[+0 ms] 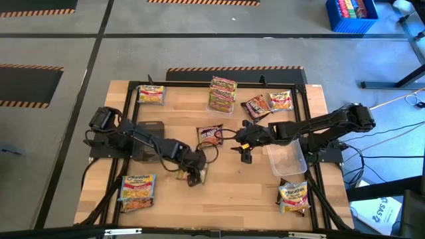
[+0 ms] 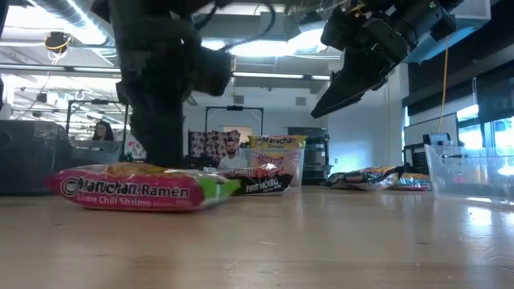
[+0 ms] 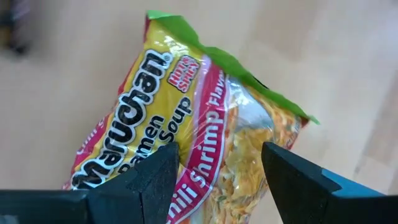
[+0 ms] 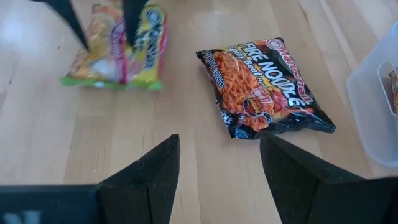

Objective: Sort Maruchan noodles
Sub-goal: Put the green noodle pack into the top transparent bin

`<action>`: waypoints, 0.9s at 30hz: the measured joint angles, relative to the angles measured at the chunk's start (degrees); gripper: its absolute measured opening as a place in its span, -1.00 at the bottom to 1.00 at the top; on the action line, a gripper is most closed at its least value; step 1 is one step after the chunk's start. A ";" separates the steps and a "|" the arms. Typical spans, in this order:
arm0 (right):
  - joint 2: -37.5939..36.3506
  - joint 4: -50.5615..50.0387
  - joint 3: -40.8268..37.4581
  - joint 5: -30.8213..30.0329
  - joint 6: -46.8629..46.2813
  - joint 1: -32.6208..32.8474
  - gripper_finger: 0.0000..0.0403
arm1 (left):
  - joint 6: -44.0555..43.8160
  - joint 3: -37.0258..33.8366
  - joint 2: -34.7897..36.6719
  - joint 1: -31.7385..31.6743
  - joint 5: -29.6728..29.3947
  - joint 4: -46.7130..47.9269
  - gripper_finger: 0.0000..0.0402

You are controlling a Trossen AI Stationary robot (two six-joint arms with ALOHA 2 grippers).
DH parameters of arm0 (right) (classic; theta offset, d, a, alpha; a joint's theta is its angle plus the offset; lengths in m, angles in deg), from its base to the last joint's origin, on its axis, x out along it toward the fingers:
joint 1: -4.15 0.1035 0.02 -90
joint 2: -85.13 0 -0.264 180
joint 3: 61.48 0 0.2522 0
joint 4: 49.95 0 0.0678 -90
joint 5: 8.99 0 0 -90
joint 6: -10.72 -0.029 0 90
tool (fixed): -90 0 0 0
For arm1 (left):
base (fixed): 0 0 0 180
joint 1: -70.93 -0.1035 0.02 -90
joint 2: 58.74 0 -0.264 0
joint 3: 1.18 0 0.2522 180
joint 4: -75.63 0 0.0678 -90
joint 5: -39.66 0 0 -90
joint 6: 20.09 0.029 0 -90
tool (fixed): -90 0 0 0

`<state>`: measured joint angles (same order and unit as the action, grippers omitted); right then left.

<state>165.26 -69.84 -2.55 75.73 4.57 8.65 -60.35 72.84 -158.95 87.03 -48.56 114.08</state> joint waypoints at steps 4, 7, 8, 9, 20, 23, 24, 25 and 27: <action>0.00 0.06 0.00 0.96 -1.37 -0.01 0.02 | 10.62 -0.08 -1.20 1.68 -1.73 -6.63 0.13; 0.00 0.08 0.00 1.54 -2.17 -0.01 0.02 | 18.33 -0.01 -3.58 2.14 -4.06 -11.65 0.13; 0.00 0.11 0.00 1.94 -2.56 -0.01 0.02 | 20.36 0.01 -4.36 2.13 -4.12 -13.29 0.13; 0.00 0.18 0.00 2.40 -2.82 -0.01 0.02 | 21.79 0.08 -5.05 2.01 -3.72 -15.19 0.13; 0.27 6.87 0.02 3.46 -10.44 -0.01 0.02 | 22.49 3.84 2.01 1.93 -4.35 -5.83 0.13; 1.81 9.72 0.02 6.34 -14.85 -0.01 0.02 | 17.87 3.40 4.97 3.42 -5.47 -0.40 0.13; 2.66 11.05 0.04 7.59 -16.27 -0.01 0.03 | 16.78 3.44 5.35 4.17 -7.09 0.17 0.13; 3.35 11.31 0.01 8.86 -17.55 -0.01 0.05 | 16.34 3.48 5.38 5.23 -9.27 0.92 0.13; 6.09 14.53 0.09 11.03 -19.84 0.03 0.13 | 15.29 3.40 4.76 7.41 -13.38 3.34 0.13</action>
<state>171.35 -55.31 -2.47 86.76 -15.27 8.69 -45.05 76.24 -154.19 94.44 -61.94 117.42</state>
